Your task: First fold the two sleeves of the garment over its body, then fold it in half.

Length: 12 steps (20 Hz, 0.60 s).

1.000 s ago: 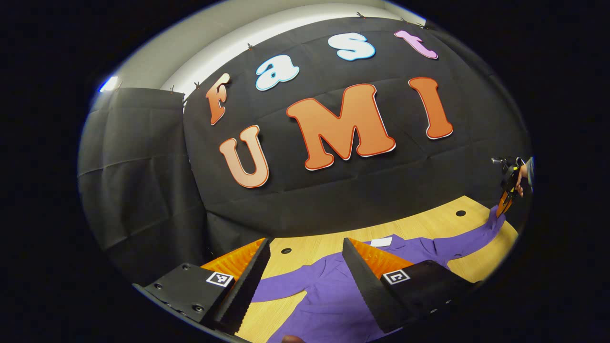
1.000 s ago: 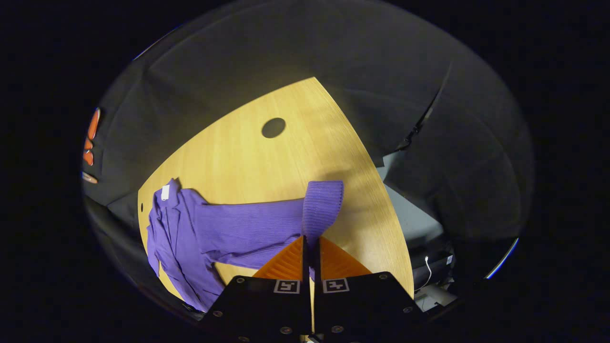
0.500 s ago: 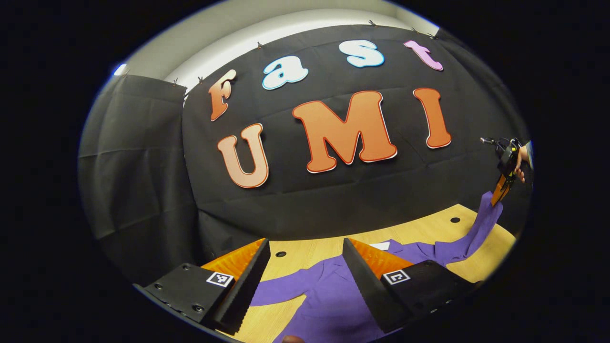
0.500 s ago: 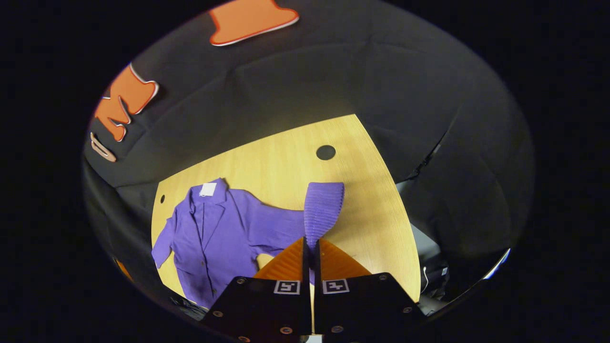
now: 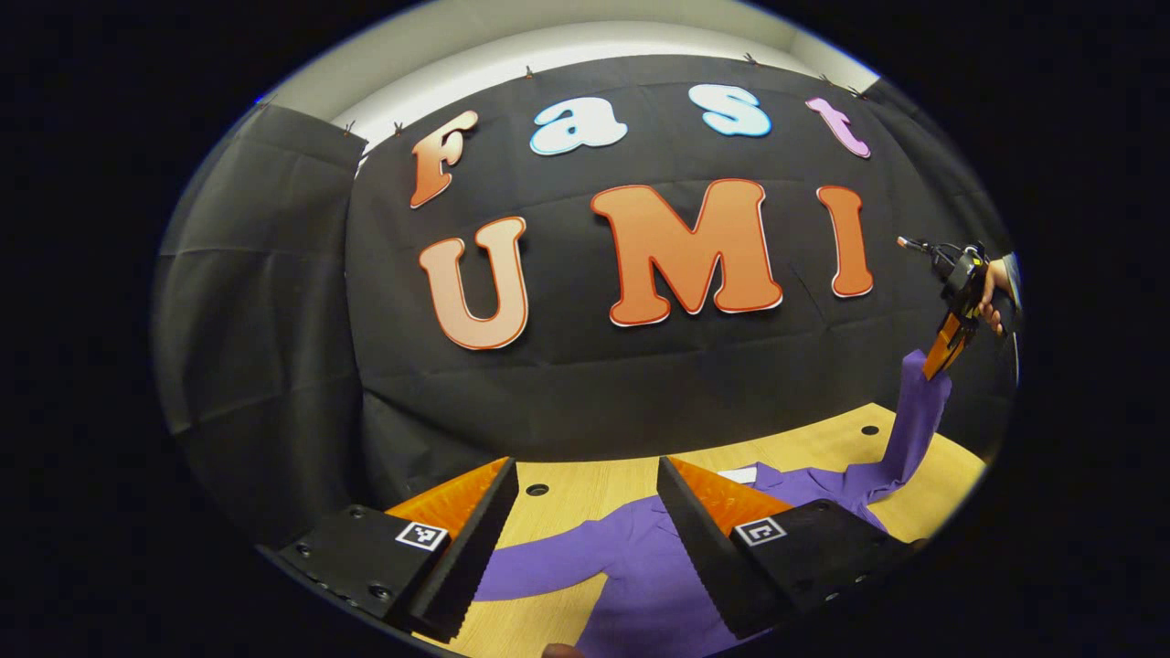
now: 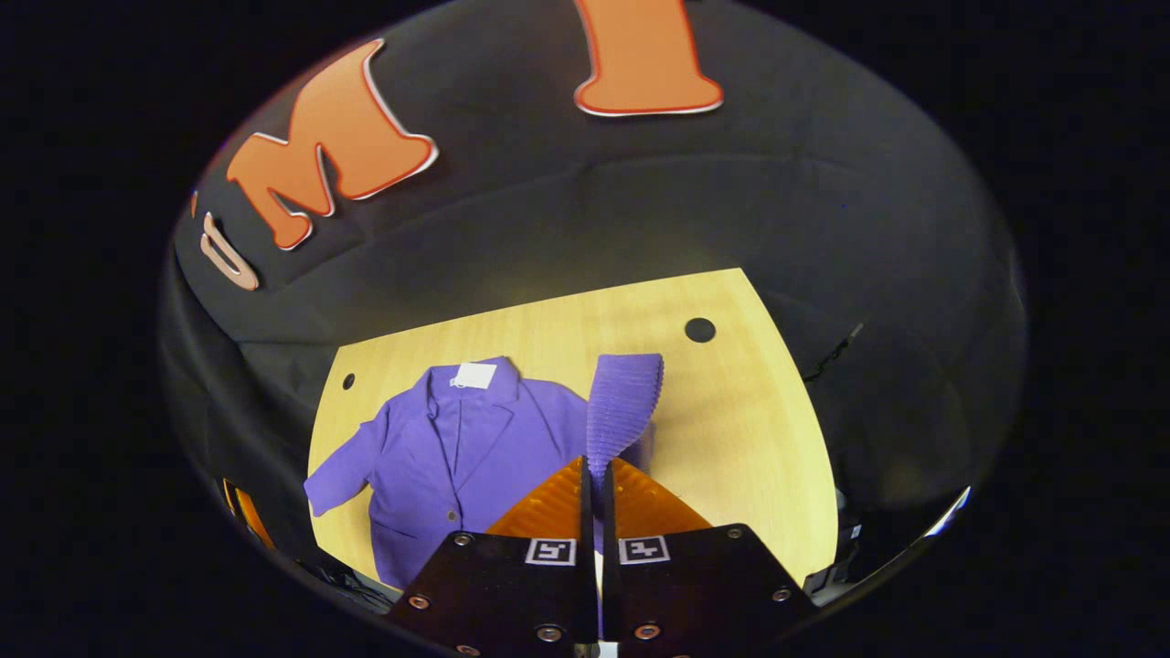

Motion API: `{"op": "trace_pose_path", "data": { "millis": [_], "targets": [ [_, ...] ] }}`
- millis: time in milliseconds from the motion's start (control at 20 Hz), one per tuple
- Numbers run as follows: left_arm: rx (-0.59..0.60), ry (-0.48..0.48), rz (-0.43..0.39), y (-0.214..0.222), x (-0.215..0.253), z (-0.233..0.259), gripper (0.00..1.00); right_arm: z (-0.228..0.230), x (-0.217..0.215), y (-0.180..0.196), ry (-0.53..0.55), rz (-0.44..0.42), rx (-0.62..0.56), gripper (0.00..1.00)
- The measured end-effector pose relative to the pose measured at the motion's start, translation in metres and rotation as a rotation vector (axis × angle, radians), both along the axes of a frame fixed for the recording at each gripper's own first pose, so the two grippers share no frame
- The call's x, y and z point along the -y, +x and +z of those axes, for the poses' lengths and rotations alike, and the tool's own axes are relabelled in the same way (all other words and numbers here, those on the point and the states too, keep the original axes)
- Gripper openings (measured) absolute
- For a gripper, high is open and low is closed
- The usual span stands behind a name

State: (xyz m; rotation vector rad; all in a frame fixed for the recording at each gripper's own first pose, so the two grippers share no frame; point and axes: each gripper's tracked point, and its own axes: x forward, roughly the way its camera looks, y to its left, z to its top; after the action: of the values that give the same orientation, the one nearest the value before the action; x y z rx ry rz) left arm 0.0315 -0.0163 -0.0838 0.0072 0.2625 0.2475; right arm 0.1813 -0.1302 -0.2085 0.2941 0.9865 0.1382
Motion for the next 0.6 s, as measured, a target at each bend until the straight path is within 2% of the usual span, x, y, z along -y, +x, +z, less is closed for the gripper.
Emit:
{"op": "trace_pose_path", "data": {
  "millis": [600],
  "targets": [
    [-0.019,-0.025,0.055,-0.014,-0.092,-0.029,0.98,0.037,-0.152,0.02,0.04,0.115,0.028,0.02]
  ]
}}
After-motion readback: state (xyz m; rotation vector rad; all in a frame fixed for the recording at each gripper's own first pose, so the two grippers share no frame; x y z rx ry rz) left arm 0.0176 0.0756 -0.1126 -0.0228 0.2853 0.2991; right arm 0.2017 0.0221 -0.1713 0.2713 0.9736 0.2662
